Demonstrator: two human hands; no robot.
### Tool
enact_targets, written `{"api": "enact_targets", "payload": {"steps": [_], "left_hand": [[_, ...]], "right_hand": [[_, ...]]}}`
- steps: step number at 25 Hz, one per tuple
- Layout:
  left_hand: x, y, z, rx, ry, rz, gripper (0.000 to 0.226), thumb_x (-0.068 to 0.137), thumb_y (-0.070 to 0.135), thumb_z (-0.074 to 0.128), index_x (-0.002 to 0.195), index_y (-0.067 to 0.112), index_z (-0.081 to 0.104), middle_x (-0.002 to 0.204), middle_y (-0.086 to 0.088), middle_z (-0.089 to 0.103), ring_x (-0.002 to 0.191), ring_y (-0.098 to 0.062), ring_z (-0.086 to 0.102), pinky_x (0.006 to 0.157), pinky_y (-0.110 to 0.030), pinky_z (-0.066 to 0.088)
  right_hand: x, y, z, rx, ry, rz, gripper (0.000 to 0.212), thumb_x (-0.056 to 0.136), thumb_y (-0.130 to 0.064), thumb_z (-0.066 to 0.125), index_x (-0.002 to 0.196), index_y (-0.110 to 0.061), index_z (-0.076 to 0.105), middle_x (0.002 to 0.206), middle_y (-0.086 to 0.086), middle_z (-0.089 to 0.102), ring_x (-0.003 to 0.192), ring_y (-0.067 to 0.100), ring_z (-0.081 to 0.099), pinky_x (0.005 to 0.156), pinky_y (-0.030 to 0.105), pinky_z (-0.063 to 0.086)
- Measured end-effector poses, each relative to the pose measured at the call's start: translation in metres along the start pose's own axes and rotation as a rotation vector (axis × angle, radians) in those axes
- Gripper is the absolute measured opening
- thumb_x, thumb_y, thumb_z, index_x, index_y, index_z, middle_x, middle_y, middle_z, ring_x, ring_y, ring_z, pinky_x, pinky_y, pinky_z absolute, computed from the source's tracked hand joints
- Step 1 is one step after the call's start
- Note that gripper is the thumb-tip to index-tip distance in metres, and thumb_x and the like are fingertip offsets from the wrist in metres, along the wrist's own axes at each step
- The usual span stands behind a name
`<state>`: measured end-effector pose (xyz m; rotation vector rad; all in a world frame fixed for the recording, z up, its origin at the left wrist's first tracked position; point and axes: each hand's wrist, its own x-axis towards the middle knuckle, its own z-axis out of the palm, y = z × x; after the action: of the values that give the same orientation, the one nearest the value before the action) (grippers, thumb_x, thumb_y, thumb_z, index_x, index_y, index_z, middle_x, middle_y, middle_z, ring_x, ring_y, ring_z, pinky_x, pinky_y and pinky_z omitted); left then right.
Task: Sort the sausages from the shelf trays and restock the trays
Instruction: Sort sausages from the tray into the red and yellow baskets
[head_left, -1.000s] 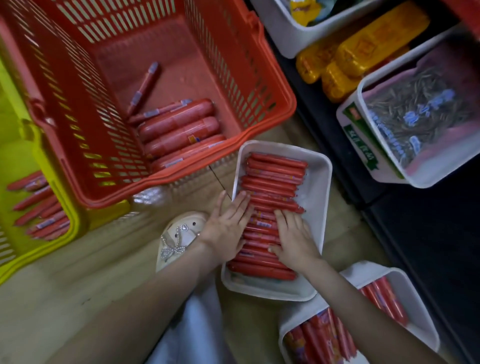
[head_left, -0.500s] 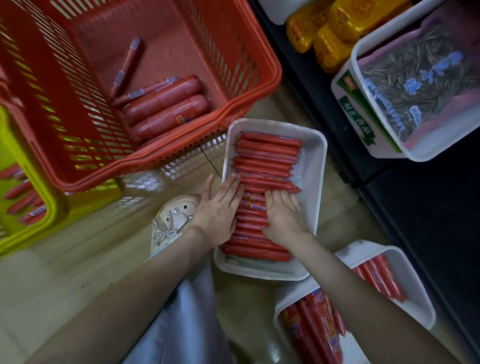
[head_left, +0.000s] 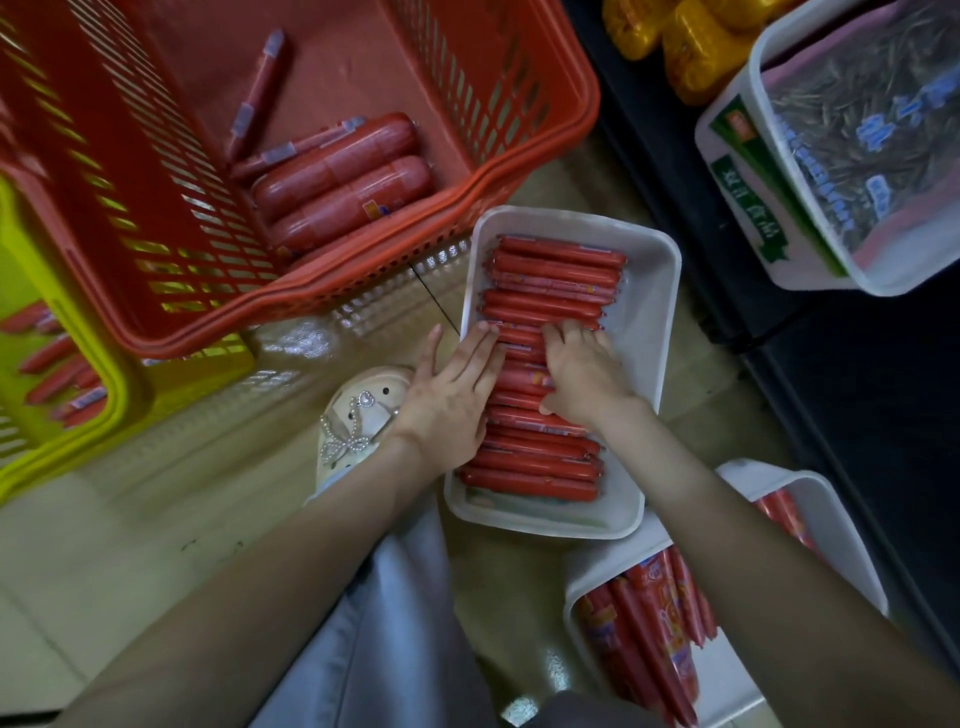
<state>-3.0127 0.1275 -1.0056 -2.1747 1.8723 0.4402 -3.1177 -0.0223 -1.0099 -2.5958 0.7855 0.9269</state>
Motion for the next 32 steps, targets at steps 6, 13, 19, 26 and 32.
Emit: {"api": "enact_targets", "payload": {"steps": [6,13,19,26,32], "left_hand": [[0.0,-0.003,0.0,-0.454,0.271,0.004,0.053,0.081,0.027,0.049,0.129,0.006,0.054,0.139,-0.013,0.049,0.133,-0.028,0.038,0.114,-0.052,0.018],[-0.004,-0.008,-0.069,-1.243,0.066,-0.4,0.02,0.091,0.018,0.058,0.11,0.013,0.06,0.104,-0.001,0.064,0.097,-0.017,0.06,0.091,-0.022,0.043],[-0.036,0.008,-0.208,-2.085,-0.383,-0.28,0.033,0.095,0.024,0.056,0.126,0.032,0.049,0.095,0.001,0.066,0.087,-0.016,0.065,0.073,-0.03,0.054],[-0.135,0.019,-0.331,-1.958,-0.116,0.003,0.061,0.091,0.007,0.057,0.139,0.041,0.039,0.092,-0.001,0.06,0.072,-0.016,0.061,0.059,-0.027,0.055],[-0.239,0.028,-0.379,-1.97,0.106,0.003,0.05,0.089,0.006,0.061,0.132,0.028,0.049,0.106,-0.001,0.068,0.079,-0.016,0.069,0.057,-0.031,0.057]], "right_hand": [[0.007,-0.004,-0.006,0.053,-0.087,-0.018,0.062,0.074,-0.016,0.071,0.126,-0.012,0.038,0.114,0.011,0.06,0.105,0.031,0.056,0.079,0.032,0.038],[-0.055,0.005,-0.015,0.997,-0.026,0.312,0.04,0.067,-0.015,0.073,0.103,-0.015,0.058,0.094,0.005,0.067,0.083,0.023,0.064,0.072,0.028,0.052],[-0.152,-0.015,-0.143,2.021,-0.02,0.098,0.034,0.068,-0.002,0.067,0.103,-0.004,0.065,0.089,0.017,0.071,0.08,0.028,0.07,0.073,0.041,0.059],[-0.278,-0.051,-0.233,2.134,0.104,-0.177,0.026,0.077,-0.008,0.06,0.101,-0.004,0.067,0.1,0.023,0.067,0.082,0.033,0.067,0.064,0.052,0.057],[-0.362,-0.112,-0.258,2.069,0.235,-0.38,0.027,0.074,-0.007,0.059,0.101,0.0,0.063,0.083,0.014,0.073,0.075,0.024,0.071,0.062,0.033,0.058]]}}
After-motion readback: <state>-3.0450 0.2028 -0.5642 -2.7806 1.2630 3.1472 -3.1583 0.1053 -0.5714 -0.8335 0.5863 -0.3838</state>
